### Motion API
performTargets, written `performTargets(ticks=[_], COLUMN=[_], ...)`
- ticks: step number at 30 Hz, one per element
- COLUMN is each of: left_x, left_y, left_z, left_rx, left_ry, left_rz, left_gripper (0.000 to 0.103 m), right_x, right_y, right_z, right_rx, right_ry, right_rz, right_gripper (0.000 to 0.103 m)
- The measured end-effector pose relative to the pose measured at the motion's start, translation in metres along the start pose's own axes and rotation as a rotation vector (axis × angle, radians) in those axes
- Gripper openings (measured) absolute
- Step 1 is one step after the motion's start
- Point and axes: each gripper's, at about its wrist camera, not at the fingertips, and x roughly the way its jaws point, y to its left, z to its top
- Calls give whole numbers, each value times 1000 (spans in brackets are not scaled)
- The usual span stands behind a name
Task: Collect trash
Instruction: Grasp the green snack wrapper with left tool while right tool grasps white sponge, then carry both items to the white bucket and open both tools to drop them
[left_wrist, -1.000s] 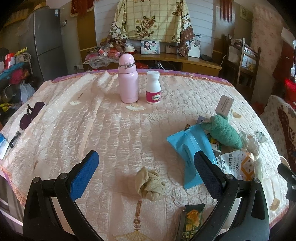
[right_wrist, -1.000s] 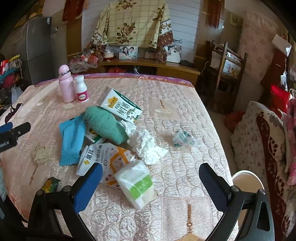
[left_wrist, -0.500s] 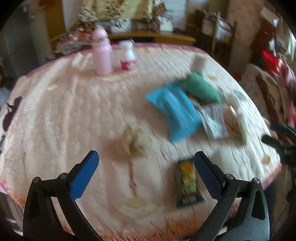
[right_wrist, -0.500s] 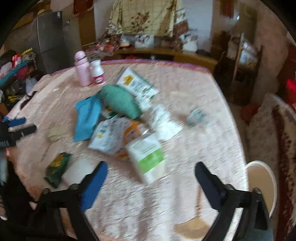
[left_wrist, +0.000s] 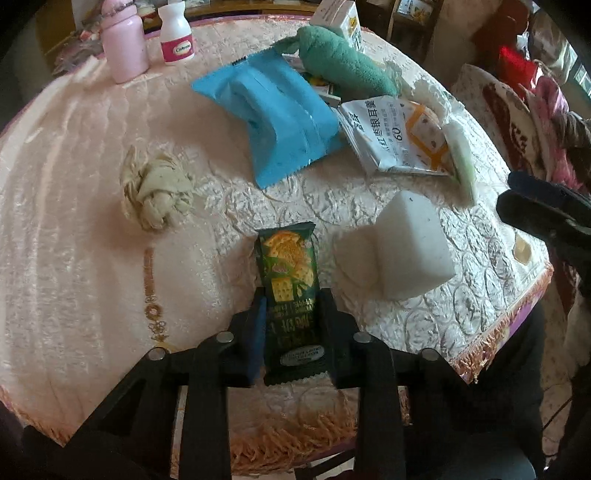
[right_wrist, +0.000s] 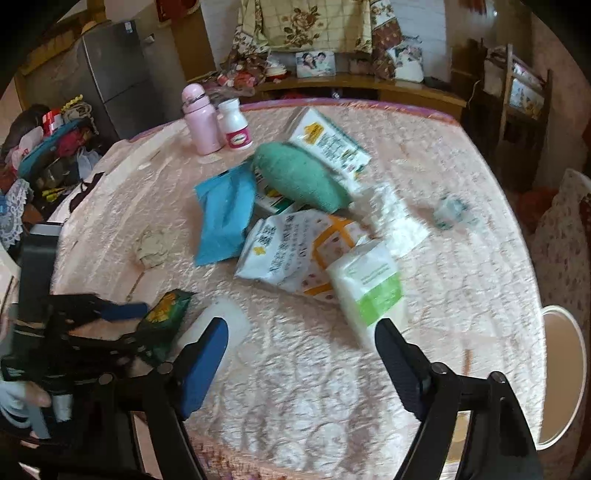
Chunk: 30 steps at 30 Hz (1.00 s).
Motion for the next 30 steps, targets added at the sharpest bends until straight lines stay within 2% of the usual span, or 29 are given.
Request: performTargets(ticks=[2,9,10,11,12,14,17,20,23,26,30], left_x=[-9,-40,-44,-45,-46,-50,-55,-57,-55,-49,-30], left_y=[2,9,9,12,12,9,-8,-41,-91,-149,-228], left_z=[0,4,6,8,11,15,28,47,68,89,114], left_rx=[9,38,37,37,37,34,52,105,181,257,327], left_ry=[-15,-88,-96,-99,-101,-107,-121,-140,-149,-154,-136], left_rz=[31,77,81,82,83,66,22,-20,-104,-187,-308], left_gripper=[19,18,18,18,18,18,18,18,18,18,18], right_x=[7,44,51,60,68,69,50,23,-8,-45,-81], right_y=[6,36,39,42,42,35,19,-3,-44,-100,-175], right_z=[0,2,2,1,-1,-2,-1,-4,-10,-22,-44], right_rx=[20,47,46,47,61,101,111,109,152,220,333], right_ry=[23,109,122,139,167,167,134,85,32,-26,-60], right_rz=[46,150,148,150,174,212,223,183,105,-22,-184], right_gripper=[74,73,70,50,36,30,28,28,28,28,28])
